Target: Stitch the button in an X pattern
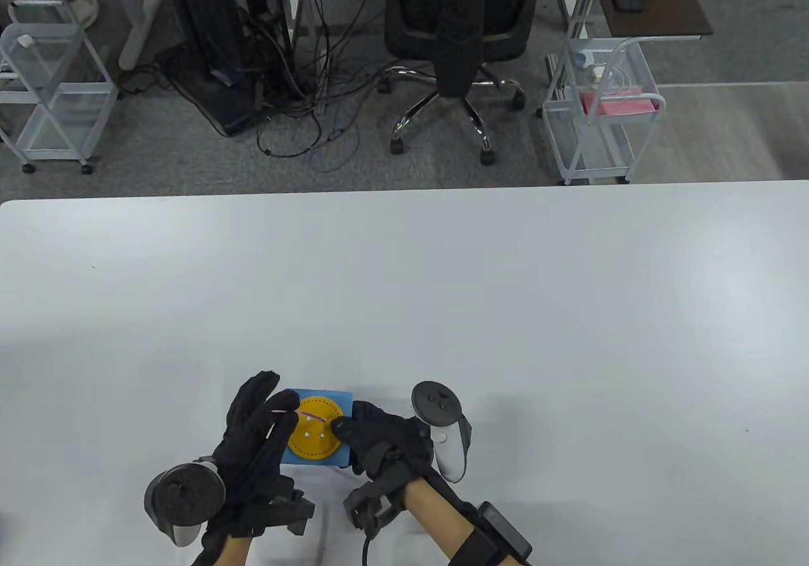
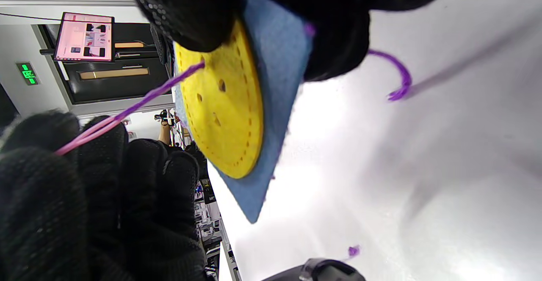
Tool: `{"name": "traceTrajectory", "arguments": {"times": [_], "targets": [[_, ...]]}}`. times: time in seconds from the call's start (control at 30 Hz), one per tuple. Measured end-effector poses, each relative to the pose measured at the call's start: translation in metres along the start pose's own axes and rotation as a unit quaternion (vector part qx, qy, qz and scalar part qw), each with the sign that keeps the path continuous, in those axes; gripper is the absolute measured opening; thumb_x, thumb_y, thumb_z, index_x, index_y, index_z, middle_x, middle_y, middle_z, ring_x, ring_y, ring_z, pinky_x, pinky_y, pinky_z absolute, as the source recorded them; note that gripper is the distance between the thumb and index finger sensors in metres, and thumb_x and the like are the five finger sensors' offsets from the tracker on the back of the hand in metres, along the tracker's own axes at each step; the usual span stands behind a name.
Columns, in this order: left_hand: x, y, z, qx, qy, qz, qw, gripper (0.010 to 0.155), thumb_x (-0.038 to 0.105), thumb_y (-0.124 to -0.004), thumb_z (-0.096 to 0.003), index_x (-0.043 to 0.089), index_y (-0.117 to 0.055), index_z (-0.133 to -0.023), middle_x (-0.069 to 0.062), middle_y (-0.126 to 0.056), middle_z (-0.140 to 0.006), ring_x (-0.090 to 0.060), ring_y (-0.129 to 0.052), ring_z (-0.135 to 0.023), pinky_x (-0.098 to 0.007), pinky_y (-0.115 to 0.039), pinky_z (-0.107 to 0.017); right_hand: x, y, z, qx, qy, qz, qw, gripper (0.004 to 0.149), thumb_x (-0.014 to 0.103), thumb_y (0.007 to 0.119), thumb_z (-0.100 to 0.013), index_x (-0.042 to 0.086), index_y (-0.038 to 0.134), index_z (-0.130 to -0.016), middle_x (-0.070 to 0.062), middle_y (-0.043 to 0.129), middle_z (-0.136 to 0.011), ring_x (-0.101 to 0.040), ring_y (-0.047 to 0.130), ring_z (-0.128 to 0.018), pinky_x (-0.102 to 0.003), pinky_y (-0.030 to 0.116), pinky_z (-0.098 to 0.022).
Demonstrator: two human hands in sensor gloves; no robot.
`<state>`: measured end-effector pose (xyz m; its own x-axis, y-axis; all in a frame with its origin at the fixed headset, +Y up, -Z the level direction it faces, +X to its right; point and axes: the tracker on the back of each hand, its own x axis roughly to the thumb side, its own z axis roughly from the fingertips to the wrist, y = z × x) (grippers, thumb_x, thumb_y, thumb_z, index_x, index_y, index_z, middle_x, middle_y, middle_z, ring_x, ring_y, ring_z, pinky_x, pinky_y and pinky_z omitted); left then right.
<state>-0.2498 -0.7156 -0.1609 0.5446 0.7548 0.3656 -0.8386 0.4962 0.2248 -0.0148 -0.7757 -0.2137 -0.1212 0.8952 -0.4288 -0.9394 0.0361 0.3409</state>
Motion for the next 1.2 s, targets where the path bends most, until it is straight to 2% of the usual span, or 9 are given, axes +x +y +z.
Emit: {"name": "traceTrajectory", "arguments": {"times": [0.43, 0.6, 0.73, 0.83, 0.97, 1.2], "targets": [[-0.005, 0.021, -0.001, 0.028, 0.000, 0.009, 1.000, 0.037, 0.030, -0.067, -0.0603, 0.018, -0.074, -0.095, -0.026, -0.081, -0.098, -0.053, -0.089, -0.078, -0.047, -0.087, -0.048, -0.001, -0.002, 0.000, -0.002, 0.012, 0.006, 1.000, 0.046, 0.028, 0.075, -0.053, 0.010, 0.068, -0.095, -0.015, 0.083, -0.075, -0.026, 0.091, -0.045, -0.041, 0.076, -0.035], [-0.007, 0.024, 0.000, 0.036, 0.003, 0.024, 0.999, 0.037, 0.029, -0.064, -0.0610, 0.018, -0.070, -0.096, -0.026, -0.088, -0.090, -0.038, -0.108, -0.054, -0.033, -0.095, -0.029, -0.002, -0.003, 0.001, -0.003, 0.018, 0.005, 1.000, 0.047, 0.028, 0.074, -0.053, 0.009, 0.067, -0.095, -0.015, 0.084, -0.075, -0.026, 0.091, -0.045, -0.041, 0.076, -0.035], [-0.010, 0.025, 0.000, 0.051, 0.002, 0.042, 0.998, 0.037, 0.029, -0.063, -0.0611, 0.019, -0.068, -0.097, -0.024, -0.090, -0.087, -0.030, -0.112, -0.043, -0.027, -0.095, -0.021, -0.003, -0.004, 0.001, -0.005, 0.023, 0.004, 1.000, 0.047, 0.028, 0.074, -0.053, 0.009, 0.067, -0.095, -0.015, 0.084, -0.075, -0.026, 0.091, -0.045, -0.041, 0.076, -0.035], [-0.010, 0.028, 0.001, 0.075, -0.004, 0.043, 0.996, 0.037, 0.027, -0.063, -0.0608, 0.020, -0.066, -0.097, -0.021, -0.090, -0.086, -0.028, -0.110, -0.045, -0.026, -0.094, -0.021, -0.003, -0.006, 0.001, -0.007, 0.024, 0.002, 1.000, 0.047, 0.028, 0.074, -0.053, 0.009, 0.067, -0.095, -0.015, 0.084, -0.075, -0.026, 0.091, -0.045, -0.041, 0.076, -0.035], [-0.008, 0.029, 0.001, 0.070, -0.019, 0.035, 0.997, 0.038, 0.022, -0.067, -0.0596, 0.024, -0.068, -0.097, -0.017, -0.084, -0.089, -0.026, -0.107, -0.051, -0.025, -0.093, -0.024, -0.003, -0.007, 0.001, -0.006, 0.023, -0.002, 1.000, 0.047, 0.029, 0.074, -0.053, 0.009, 0.067, -0.095, -0.015, 0.084, -0.075, -0.026, 0.091, -0.045, -0.041, 0.076, -0.035], [0.006, 0.024, 0.000, 0.034, -0.078, -0.069, 0.994, 0.035, 0.017, -0.074, -0.0565, 0.024, -0.081, -0.090, -0.013, -0.080, -0.089, -0.027, -0.099, -0.061, -0.027, -0.092, -0.031, -0.002, -0.008, 0.001, -0.004, 0.018, -0.002, 1.000, 0.047, 0.029, 0.074, -0.053, 0.009, 0.067, -0.095, -0.015, 0.084, -0.075, -0.026, 0.091, -0.045, -0.041, 0.077, -0.035]]}}
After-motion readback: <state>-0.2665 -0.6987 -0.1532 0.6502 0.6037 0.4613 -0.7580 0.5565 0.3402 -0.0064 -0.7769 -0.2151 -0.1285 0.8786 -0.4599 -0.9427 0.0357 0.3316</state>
